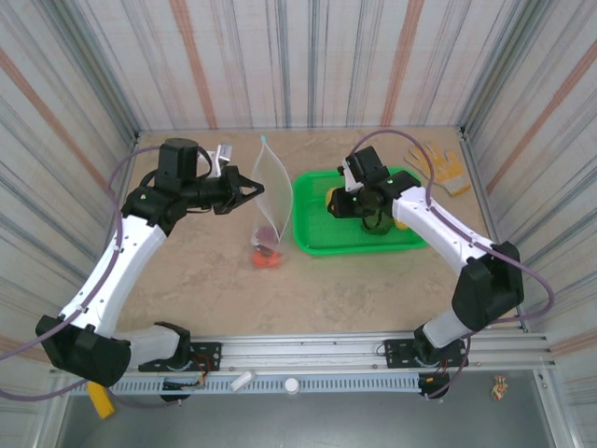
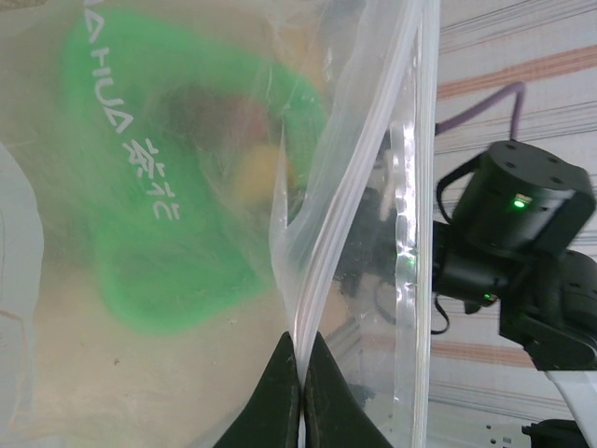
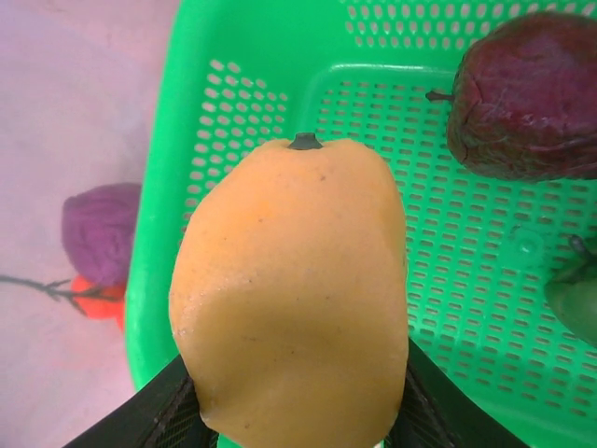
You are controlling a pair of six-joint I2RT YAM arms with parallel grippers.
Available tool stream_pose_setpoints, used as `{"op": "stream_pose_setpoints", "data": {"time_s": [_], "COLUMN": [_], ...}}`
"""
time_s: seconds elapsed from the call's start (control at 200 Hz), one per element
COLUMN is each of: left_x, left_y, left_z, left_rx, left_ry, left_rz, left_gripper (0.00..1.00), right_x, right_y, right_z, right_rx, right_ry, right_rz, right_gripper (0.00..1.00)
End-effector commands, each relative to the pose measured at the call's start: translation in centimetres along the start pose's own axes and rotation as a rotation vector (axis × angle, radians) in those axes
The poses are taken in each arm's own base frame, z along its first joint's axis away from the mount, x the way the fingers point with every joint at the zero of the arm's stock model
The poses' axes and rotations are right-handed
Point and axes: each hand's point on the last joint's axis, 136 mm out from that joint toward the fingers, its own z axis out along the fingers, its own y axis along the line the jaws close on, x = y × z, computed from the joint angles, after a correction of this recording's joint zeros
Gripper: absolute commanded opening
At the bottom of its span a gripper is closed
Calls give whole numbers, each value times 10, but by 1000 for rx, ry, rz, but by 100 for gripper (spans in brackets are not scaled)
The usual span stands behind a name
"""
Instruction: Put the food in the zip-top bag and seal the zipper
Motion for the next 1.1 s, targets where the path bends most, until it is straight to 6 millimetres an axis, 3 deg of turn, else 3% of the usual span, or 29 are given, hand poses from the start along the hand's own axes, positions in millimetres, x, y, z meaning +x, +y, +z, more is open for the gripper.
{"op": "stream_pose_setpoints", "data": {"time_s": [0.0,0.276,0.416,0.536,0.711,0.842,1.097], "left_x": [3,4,6,8,7,5,1], "left_y": [-7,-15,-19,-23,-33,-41,-50], "left_z": [2,8,13,16,11,5,-3], "left_rx": [22,28,27,34,45,56,55], "left_ry": [9,21,33,43,39,28,9], "left_rz": [13,26,34,42,65,88,119], "left_gripper": [0,0,0,0,0,0,0], "right_x": [-21,-42,-41,-36,-32,-26,-15], "right_y": [20,98,140,163,172,166,136], "right_z": [-50,-144,-171,-164,-135,-114,-87], "right_rx": [-42,-164,-251,-266,-227,-164,18], "right_ry": [-105,-272,-316,-286,-232,-181,-101], "right_rz": [-79,-295,-375,-413,-410,-425,-465], "right_gripper": [35,35,36,36,36,36,39]}}
